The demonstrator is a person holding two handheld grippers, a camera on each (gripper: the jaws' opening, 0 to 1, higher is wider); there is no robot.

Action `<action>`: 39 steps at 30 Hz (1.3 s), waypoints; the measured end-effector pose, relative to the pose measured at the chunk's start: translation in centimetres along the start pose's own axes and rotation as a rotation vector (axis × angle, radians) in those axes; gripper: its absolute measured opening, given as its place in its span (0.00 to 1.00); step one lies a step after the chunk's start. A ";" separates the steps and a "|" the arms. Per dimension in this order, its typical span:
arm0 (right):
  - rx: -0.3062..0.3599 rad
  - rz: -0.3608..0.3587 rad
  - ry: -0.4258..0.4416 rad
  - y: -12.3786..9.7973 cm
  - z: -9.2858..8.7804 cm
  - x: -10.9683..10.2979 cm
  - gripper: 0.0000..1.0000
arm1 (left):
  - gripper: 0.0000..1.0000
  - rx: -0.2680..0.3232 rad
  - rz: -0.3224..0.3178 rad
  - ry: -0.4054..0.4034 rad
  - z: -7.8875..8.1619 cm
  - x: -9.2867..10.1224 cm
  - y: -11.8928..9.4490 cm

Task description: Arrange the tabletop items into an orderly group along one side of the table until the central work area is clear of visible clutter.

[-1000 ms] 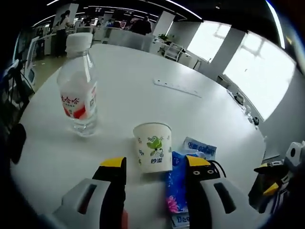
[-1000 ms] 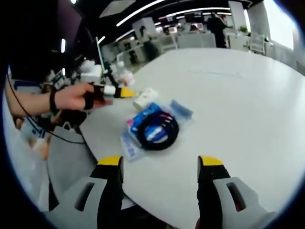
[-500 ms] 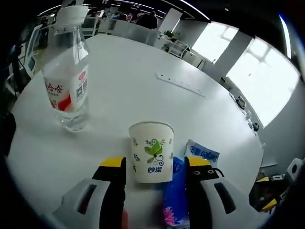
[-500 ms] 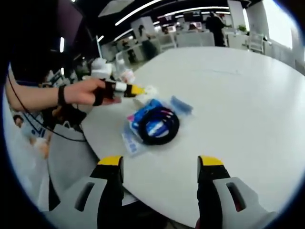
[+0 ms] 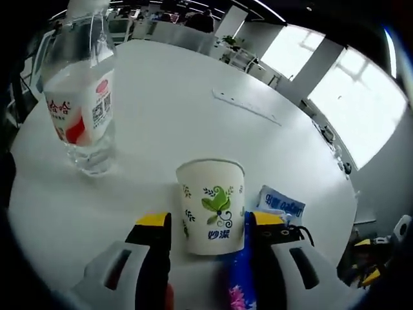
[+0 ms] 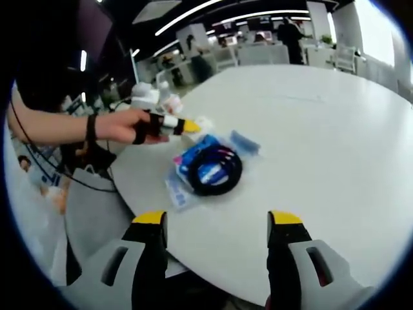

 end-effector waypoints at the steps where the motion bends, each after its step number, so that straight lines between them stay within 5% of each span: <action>1: 0.004 -0.001 0.002 0.0 0.0 0.0 0.61 | 0.39 0.005 -0.006 0.009 0.1 0.0 0.0; 15: 0.011 0.004 0.005 0.1 -0.1 -0.2 0.61 | 0.36 0.052 -0.030 0.035 0.3 -0.7 -2.7; 28: 0.013 0.077 -0.012 2.1 0.5 -1.7 0.60 | 0.36 0.068 -0.030 0.107 -2.1 -2.2 -9.5; 39: -0.012 0.175 -0.045 4.1 0.7 -4.1 0.59 | 0.36 0.083 -0.034 0.126 -2.9 -2.9 -13.1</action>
Point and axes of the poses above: the point that each gripper's makers call its tool centre point, and the gripper's own axes: y roughly forward along the fingers, x roughly to its right, z roughly out of its top, the point moved 3 cm from there along -y, roughly backward along the fingers, and after that the axes turned 15 degrees about x, right-handed, at the moved point
